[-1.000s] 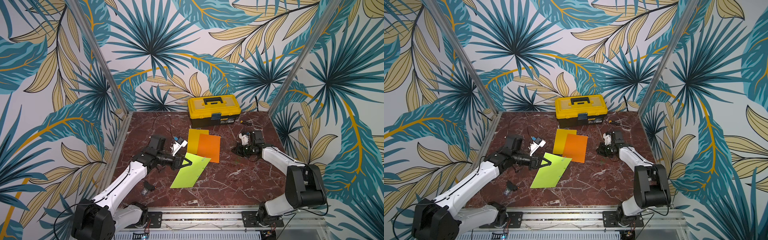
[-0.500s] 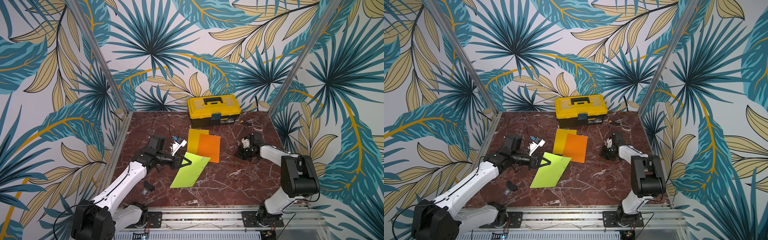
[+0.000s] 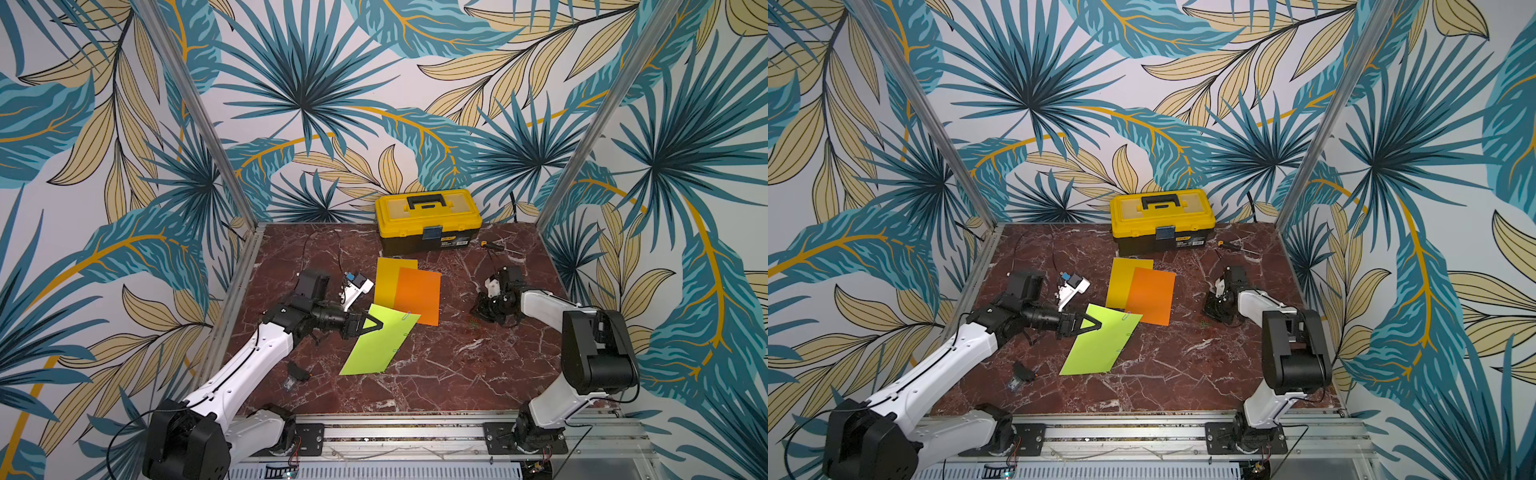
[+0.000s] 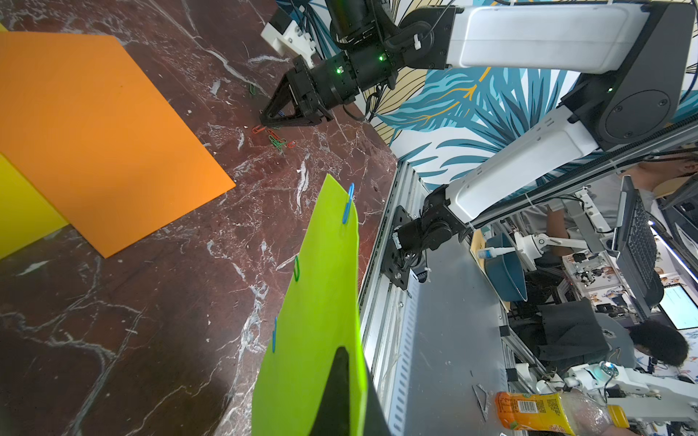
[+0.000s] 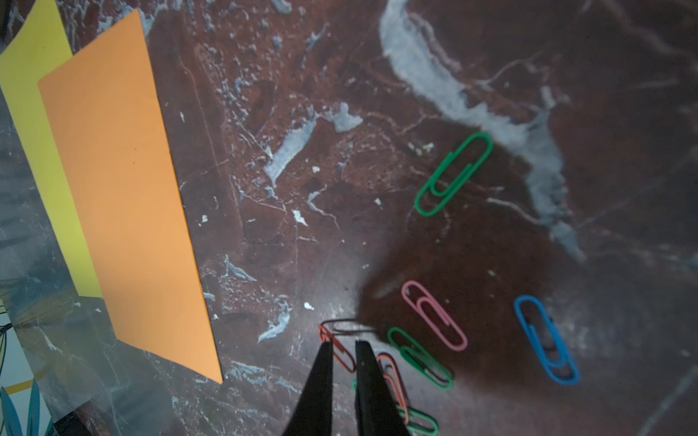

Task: Unclip the paperclips from the documents
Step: Place the paper clip at the center of the board, then adjust the document.

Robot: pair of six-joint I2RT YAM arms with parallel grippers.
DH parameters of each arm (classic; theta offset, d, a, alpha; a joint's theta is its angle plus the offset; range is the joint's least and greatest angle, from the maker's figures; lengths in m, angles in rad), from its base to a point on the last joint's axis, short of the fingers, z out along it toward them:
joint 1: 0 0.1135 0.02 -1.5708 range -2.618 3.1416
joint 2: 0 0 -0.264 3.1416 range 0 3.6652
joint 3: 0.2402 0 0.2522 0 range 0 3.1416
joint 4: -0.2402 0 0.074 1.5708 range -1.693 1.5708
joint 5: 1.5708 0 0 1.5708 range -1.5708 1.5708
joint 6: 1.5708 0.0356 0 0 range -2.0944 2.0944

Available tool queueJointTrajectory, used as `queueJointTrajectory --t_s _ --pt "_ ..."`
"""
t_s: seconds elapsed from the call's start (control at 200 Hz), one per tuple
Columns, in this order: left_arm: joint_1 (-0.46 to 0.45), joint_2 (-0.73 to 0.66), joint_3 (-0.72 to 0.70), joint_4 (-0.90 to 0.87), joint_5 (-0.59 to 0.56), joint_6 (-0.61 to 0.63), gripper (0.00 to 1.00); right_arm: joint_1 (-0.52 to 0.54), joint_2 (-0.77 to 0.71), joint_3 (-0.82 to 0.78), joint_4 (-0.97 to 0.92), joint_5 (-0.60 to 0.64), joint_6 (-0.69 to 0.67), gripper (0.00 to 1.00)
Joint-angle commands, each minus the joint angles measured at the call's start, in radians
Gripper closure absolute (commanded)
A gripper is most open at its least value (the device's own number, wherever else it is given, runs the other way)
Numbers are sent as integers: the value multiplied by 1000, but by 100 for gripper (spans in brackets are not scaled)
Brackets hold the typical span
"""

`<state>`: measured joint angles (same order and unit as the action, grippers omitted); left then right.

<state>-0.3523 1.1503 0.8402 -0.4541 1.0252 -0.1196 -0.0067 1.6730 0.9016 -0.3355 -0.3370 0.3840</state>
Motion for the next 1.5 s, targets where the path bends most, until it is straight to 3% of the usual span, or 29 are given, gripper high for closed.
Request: queueJointTrajectory --t_s 0.0,0.516,0.741,0.881,1.072,1.497 --pt "6 -12 22 -9 6 15 100 -3 0 11 -23 7 -11 81" --pt "9 9 49 -8 10 23 100 2 -62 31 -66 -71 -70 75" --pt "20 16 75 -8 28 22 100 37 -139 13 -10 -214 -151 62" --pt "39 17 90 1 49 21 100 102 -241 -42 137 -373 -210 52" --pt "65 18 116 33 88 -4 100 192 -367 -125 425 -588 -181 45" --pt "92 15 189 41 142 -29 100 309 -370 -124 758 -772 -42 29"
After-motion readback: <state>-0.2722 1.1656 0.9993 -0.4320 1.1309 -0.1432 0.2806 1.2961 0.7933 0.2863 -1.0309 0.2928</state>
